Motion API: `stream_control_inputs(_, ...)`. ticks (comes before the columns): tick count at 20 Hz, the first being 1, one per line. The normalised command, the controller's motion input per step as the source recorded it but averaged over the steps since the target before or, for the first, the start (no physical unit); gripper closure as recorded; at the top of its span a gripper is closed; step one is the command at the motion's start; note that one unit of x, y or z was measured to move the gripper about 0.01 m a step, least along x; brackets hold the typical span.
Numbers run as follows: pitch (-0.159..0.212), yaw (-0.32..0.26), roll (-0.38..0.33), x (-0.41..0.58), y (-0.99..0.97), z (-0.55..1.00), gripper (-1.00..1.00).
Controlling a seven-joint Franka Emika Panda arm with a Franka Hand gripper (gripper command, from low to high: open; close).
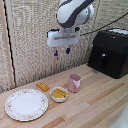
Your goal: Carefully navigate your gripper to the air fryer's handle. Confidently seize the handle using your gripper. Gradually bring the handle toward yourself to access the air fryer.
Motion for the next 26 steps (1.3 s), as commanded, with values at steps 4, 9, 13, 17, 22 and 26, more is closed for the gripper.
stream_control_inputs(4,-0.026,-0.352,-0.065,0.079,0.03,-0.05,-1.0)
stream_control_inputs(9,-0.027,-0.375,-0.052,0.106,-0.07,-0.05,-1.0)
stream_control_inputs(13,-0.024,-0.37,-0.089,0.129,-0.07,-0.02,-1.0)
stream_control_inputs(17,-0.003,-0.324,-0.219,0.216,-0.04,0.0,-1.0)
stream_control_inputs(22,0.0,-0.262,-0.316,0.217,-0.07,0.0,-1.0)
stream_control_inputs(26,0.001,-0.204,-0.372,0.133,-0.11,-0.06,-1.0)
